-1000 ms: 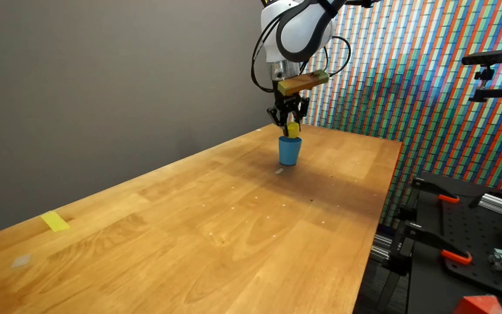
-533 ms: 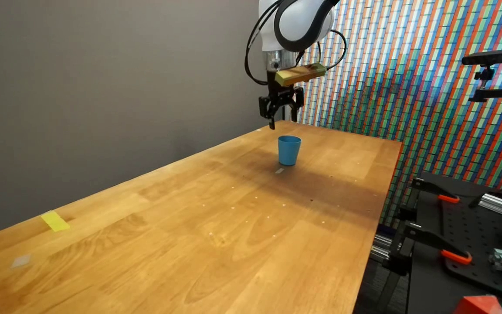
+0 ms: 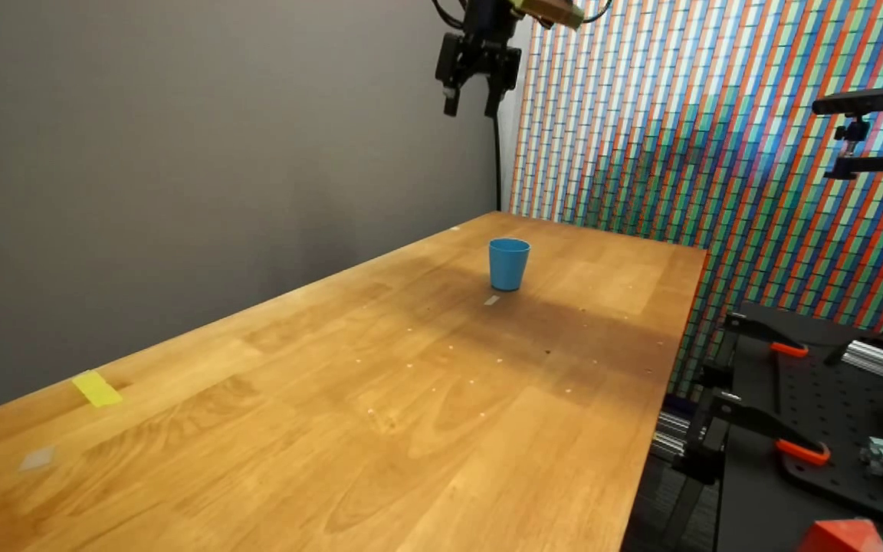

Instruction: Put the yellow block inside the light blue cup

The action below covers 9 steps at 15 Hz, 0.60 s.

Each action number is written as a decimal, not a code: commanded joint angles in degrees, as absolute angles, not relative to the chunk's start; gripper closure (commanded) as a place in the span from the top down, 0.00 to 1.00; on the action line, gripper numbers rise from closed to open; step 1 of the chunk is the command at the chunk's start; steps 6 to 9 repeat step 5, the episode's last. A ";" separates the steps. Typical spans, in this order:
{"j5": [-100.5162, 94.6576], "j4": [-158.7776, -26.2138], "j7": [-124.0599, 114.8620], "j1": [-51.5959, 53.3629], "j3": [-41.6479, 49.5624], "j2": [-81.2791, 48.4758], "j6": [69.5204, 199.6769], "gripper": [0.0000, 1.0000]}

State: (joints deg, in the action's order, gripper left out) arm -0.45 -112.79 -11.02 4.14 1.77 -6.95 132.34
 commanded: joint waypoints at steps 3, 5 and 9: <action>5.94 -112.27 -3.03 2.44 0.18 -3.08 128.68 1.00; 6.59 -112.25 -1.83 2.28 0.19 -2.34 128.00 1.00; 6.59 -112.25 -1.83 2.28 0.19 -2.34 128.00 1.00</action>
